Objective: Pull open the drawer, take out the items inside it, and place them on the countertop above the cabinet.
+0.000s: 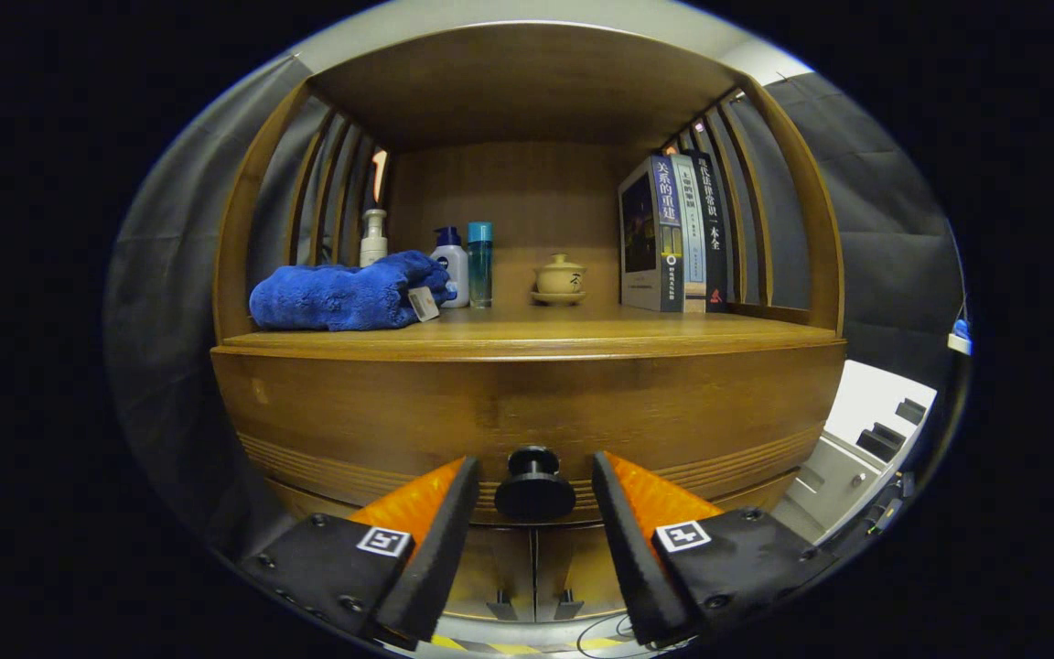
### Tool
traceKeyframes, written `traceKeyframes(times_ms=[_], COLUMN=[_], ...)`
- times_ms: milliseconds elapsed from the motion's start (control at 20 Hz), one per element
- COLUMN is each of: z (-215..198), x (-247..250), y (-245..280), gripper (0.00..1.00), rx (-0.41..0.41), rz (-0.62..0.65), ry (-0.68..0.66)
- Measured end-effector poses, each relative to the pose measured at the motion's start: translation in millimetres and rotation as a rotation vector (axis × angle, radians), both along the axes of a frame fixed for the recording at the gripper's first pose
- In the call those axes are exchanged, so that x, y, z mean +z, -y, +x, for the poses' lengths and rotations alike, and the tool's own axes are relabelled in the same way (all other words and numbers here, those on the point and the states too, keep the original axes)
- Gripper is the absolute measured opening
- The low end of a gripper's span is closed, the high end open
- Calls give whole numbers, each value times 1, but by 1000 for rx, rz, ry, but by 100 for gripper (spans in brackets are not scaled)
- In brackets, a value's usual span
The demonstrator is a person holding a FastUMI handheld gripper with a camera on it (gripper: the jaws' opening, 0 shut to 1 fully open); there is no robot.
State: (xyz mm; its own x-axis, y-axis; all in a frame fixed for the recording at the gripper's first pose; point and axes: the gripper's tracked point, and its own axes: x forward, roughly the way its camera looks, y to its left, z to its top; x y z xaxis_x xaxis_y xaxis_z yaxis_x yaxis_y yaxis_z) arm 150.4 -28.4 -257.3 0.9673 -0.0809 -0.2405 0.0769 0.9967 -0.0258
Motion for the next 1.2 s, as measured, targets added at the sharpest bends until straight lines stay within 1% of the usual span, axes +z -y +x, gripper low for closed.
traceKeyframes(times_ms=[50,150,200,250,350,500,700,750,850,1000,1200], z=[3,4,6,3,4,2,0,-4,-14,-35,-61], x=[-2,-6,-7,-15,-14,-13,-15,-14,-13,-11,-7], y=[2,-3,-3,0,0,-1,-2,-1,-1,-3,-5], gripper=[71,59,57,54,49,41,41,41,41,41,41], rx=[-9,2,3,10,20,29,34,39,47,48,53], rz=[14,59,53,23,-11,-1,25,15,6,39,26], ry=[-8,-29,-18,-37,-13,-5,-26,-26,-26,-42,-46])
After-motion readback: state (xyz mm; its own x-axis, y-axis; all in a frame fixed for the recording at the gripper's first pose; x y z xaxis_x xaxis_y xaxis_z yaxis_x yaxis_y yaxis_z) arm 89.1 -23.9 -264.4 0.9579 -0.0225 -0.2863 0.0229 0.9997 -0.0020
